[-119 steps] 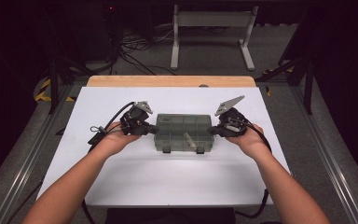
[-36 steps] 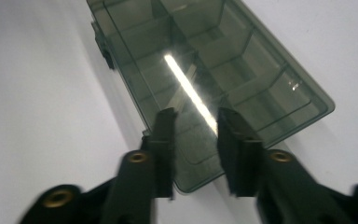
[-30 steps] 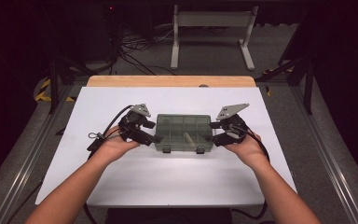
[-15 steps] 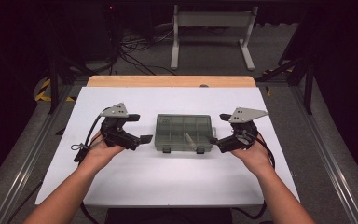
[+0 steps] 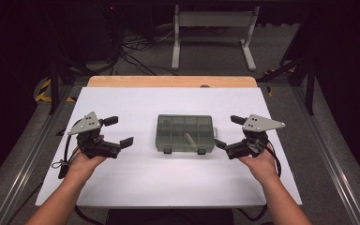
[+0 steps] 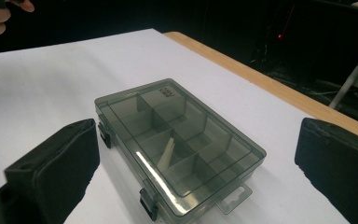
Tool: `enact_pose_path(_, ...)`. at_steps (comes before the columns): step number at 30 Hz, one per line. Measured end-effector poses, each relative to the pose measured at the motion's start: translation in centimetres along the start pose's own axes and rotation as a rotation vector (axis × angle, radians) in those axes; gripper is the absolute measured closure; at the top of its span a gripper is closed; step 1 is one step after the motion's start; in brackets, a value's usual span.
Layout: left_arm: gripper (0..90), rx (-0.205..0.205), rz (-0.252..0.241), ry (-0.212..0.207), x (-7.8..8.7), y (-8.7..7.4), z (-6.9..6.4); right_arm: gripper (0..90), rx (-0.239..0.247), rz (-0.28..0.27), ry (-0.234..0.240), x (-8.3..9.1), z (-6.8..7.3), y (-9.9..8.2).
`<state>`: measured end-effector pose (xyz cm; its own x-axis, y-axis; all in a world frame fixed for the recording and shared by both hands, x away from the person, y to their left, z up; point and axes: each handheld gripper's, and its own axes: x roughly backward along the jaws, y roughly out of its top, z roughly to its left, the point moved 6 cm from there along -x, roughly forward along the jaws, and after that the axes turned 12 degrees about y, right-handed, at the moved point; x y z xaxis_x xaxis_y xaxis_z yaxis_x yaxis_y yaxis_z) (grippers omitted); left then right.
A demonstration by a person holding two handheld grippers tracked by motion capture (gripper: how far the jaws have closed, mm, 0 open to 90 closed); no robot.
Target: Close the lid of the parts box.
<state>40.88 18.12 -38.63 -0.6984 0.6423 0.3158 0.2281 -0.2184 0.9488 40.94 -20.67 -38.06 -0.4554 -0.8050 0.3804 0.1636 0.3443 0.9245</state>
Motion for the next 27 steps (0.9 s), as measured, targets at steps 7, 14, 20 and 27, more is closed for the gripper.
enact_pose_path(7, 1.7, 0.018, -0.079, 0.046, 1.8, -1.5, 1.0, 0.2, -0.014, -0.042, -0.003, 0.7, 0.0, -1.0)
enact_pose_path(14, 1.7, 0.009, -0.096, 0.087, 2.7, -3.5, 1.7, 0.0, 0.002, -0.049, -0.013, 0.8, 0.4, -2.2)
enact_pose_path(20, 1.7, -0.01, -0.116, 0.124, 3.3, -4.9, 2.1, 0.1, -0.006, -0.052, -0.025, 0.8, 0.4, -3.4)
enact_pose_path(27, 1.2, -0.022, -0.1, 0.136, 3.3, -6.6, 2.3, 0.0, -0.013, -0.079, -0.029, 0.7, 0.5, -4.8)
